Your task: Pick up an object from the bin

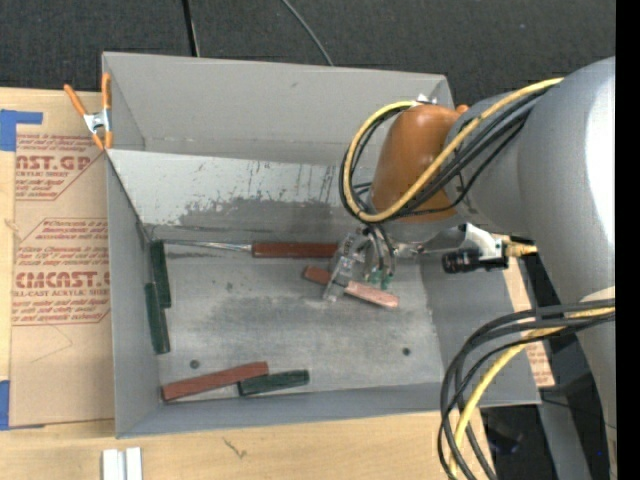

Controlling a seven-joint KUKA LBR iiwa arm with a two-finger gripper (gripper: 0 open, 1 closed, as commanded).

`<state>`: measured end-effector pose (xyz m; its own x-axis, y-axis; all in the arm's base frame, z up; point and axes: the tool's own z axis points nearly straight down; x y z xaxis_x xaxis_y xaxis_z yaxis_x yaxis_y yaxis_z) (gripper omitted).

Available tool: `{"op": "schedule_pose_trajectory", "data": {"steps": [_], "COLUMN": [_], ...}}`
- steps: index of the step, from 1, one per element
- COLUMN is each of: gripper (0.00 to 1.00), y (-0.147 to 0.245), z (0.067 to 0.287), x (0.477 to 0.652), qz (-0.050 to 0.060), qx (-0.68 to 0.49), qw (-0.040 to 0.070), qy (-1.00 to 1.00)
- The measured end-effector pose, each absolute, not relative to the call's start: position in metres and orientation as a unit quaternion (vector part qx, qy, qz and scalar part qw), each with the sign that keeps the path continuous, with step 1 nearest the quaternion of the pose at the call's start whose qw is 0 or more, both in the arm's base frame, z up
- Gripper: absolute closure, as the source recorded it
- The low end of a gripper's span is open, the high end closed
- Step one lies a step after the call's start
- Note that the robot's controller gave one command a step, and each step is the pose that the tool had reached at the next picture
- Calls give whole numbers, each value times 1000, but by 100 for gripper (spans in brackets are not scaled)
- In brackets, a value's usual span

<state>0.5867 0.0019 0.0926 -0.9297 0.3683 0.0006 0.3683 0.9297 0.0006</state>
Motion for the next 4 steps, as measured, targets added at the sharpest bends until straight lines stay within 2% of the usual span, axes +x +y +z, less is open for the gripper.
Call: {"op": "schedule_pose_trajectory", "data": {"steps": [4], "gripper": [100], "y": [2], "z": [131], "x": [587], "qz": [-1], "qx": [-187], "qw": [-1], "qy": [-982]}}
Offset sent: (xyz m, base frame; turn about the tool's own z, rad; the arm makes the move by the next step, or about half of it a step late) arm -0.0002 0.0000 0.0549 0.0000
